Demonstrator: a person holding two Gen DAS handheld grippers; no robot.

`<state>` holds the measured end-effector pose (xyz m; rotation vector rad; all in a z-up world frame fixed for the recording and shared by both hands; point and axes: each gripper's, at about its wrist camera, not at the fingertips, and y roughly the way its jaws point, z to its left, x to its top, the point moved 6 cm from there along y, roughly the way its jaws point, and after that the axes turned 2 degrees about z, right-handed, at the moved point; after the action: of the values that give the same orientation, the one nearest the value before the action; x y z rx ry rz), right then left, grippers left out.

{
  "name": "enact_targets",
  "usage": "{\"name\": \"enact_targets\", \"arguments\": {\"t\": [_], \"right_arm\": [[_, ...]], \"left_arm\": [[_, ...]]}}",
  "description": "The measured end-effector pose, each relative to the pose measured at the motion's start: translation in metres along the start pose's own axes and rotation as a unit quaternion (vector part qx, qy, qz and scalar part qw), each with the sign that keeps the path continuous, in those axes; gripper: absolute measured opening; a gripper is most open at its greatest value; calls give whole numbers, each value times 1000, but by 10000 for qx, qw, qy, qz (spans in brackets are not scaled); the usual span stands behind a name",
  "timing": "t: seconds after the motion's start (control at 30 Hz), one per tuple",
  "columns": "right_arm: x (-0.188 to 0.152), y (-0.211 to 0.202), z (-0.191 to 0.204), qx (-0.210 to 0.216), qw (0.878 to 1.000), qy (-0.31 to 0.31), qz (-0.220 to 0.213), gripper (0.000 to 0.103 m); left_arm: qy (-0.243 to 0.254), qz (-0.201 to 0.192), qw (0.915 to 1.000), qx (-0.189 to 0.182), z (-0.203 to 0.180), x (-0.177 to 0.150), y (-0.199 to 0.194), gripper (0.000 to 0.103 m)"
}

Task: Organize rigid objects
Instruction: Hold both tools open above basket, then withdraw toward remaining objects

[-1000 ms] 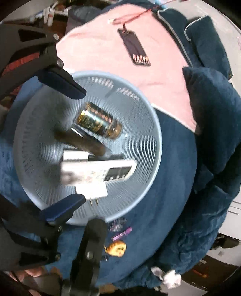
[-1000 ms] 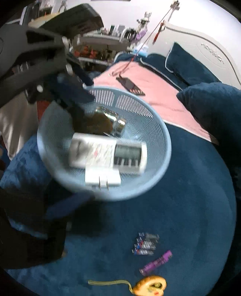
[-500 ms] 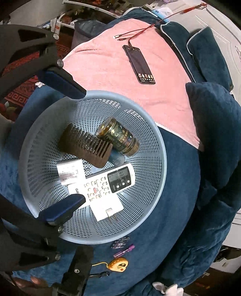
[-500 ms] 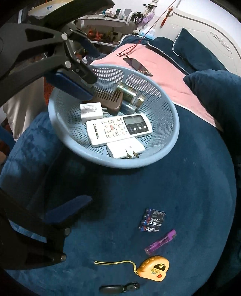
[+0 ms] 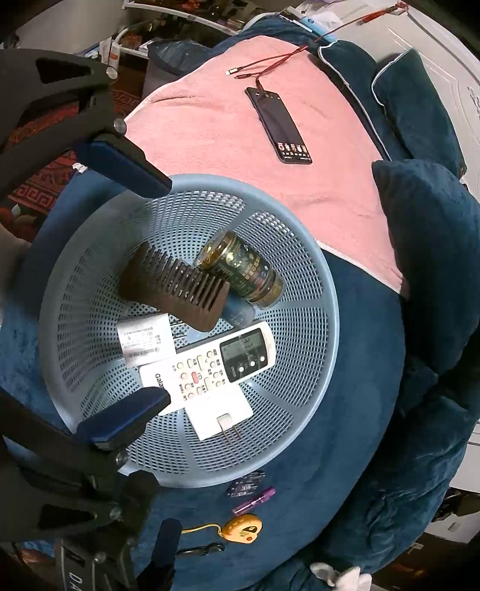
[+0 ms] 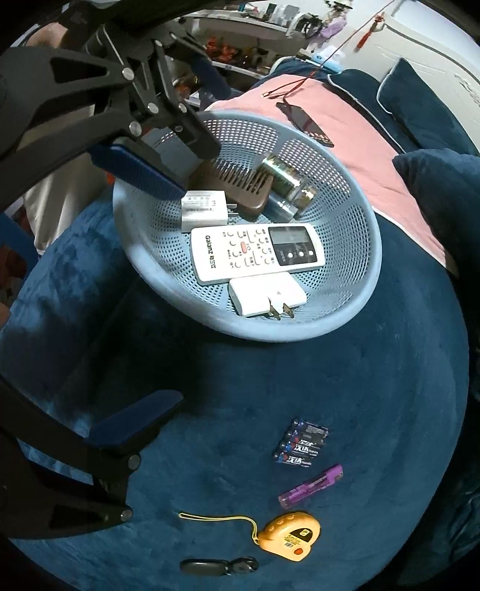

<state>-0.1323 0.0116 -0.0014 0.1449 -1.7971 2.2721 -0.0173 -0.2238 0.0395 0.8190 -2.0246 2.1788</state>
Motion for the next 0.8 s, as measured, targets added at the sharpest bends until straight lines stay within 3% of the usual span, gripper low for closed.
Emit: {"name": "enact_targets", "arguments": {"t": [0.8], "right_arm": [[-5, 0, -8, -48, 10000, -62, 40, 103]], "left_arm": [[61, 25, 10000, -7, -7, -1, 1, 102]]}}
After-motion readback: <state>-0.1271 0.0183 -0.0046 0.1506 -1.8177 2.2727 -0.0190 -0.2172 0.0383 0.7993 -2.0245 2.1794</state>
